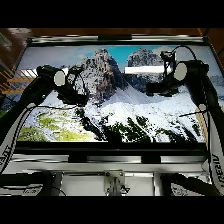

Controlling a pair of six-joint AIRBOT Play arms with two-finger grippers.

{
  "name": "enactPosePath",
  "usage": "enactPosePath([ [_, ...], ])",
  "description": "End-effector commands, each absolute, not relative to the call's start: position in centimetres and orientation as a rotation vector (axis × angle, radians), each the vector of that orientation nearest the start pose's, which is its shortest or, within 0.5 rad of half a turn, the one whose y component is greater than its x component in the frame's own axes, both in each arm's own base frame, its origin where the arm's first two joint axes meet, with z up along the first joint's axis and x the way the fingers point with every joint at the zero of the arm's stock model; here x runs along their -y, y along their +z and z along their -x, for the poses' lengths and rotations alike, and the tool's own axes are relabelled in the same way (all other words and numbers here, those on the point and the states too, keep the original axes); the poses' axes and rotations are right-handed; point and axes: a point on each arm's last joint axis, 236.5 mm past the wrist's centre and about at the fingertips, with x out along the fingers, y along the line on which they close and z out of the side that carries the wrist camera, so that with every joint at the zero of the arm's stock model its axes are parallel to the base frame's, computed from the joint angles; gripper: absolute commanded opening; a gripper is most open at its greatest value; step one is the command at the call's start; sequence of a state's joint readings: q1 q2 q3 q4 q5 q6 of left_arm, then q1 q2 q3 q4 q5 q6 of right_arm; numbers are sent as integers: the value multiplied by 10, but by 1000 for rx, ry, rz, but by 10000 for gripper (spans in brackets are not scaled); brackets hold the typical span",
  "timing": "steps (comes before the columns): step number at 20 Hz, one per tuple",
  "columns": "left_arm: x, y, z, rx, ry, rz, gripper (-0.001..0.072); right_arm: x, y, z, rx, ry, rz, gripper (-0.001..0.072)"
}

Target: Fold the shirts.

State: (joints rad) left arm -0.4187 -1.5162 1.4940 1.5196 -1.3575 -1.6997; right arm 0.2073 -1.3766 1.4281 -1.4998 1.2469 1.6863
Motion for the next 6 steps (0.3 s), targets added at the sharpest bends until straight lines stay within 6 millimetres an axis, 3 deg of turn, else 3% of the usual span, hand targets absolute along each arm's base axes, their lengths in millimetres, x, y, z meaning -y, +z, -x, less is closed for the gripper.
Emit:
enactPosePath([
  [1,182,17,-382,-1383,-312,-167,493,-104,61,-416,-1209,158,-33,596],
  [6,183,18,-386,-1365,-315,-163,493,-104,61,-416,-1209,159,-33,596],
])
